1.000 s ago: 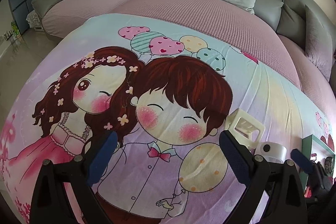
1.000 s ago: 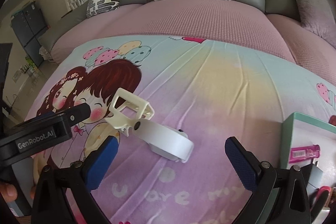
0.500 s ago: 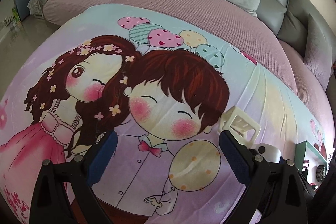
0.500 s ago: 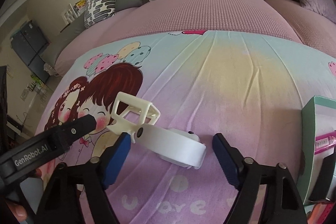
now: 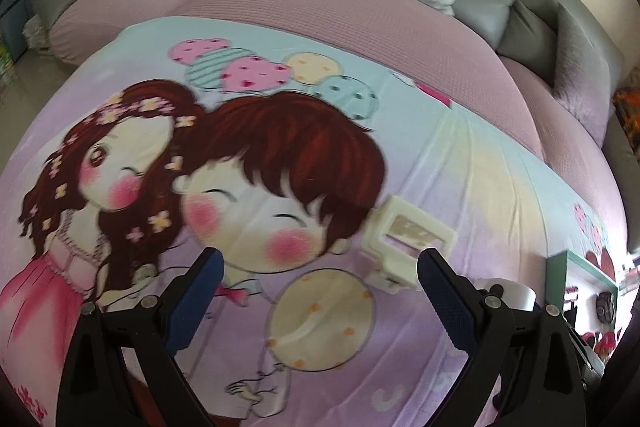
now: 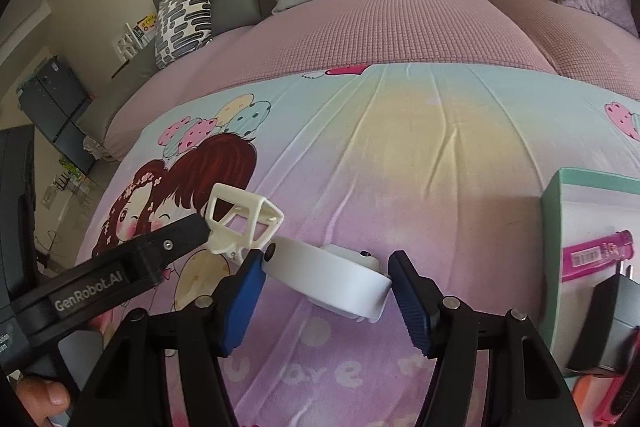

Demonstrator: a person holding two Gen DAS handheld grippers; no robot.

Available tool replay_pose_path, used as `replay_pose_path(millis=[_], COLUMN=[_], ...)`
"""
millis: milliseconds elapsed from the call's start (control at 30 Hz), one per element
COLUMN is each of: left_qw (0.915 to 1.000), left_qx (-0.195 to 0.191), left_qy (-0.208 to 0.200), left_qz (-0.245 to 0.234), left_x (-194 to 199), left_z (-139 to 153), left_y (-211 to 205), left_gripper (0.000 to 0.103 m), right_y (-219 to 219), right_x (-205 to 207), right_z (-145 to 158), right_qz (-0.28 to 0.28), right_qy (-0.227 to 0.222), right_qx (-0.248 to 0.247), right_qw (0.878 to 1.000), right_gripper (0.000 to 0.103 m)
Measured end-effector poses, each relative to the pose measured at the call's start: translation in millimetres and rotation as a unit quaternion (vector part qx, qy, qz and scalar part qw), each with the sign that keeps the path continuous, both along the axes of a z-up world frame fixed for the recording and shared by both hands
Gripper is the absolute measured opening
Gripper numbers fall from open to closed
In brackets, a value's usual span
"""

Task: Organize rigid objects
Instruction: 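Grasp the white round charger with the right tool while left tool grasps the white clip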

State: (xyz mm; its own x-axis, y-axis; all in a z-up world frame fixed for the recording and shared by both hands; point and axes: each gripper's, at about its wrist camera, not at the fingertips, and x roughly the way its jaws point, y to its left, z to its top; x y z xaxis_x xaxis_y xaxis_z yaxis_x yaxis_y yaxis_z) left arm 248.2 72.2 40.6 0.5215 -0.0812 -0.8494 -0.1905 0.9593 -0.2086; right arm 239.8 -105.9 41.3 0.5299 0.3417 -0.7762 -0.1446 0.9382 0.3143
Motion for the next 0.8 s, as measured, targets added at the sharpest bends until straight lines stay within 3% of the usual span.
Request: replay_pose_path(millis=[300, 633, 733, 800], left_qw=[0.9991, 0.9988, 0.9985, 0.9982], left_qx=[0.013, 0.02, 0.022, 0.023], left_qy=[0.013, 0.009, 0.005, 0.004], left_qz=[-0.039, -0.045, -0.049, -0.056], left_x=[15.8, 21.1, 23.2, 23.4], left_z=[-8.2, -10.9, -12.4, -12.9], left_y=[-26.6, -33.6, -35.6, -37.7], left_gripper=[0.097, 0.097, 0.095, 0.086], right_y=[-14.4, -21.3, -21.7, -22.4], right_x=[-8.0, -9.4, -9.2, -9.2], right_z=[5.7, 6.3, 5.7, 5.6], right_qz=[-0.012, -0.017, -0.017, -0.017], right_qy=[-0.005, -0.006, -0.004, -0.004], right_qx=[-0.015, -0.013, -0.011, -0.01], right_qw=[1.0, 1.0, 1.0, 1.0], right_gripper=[0.067, 0.067, 0.067, 0.067])
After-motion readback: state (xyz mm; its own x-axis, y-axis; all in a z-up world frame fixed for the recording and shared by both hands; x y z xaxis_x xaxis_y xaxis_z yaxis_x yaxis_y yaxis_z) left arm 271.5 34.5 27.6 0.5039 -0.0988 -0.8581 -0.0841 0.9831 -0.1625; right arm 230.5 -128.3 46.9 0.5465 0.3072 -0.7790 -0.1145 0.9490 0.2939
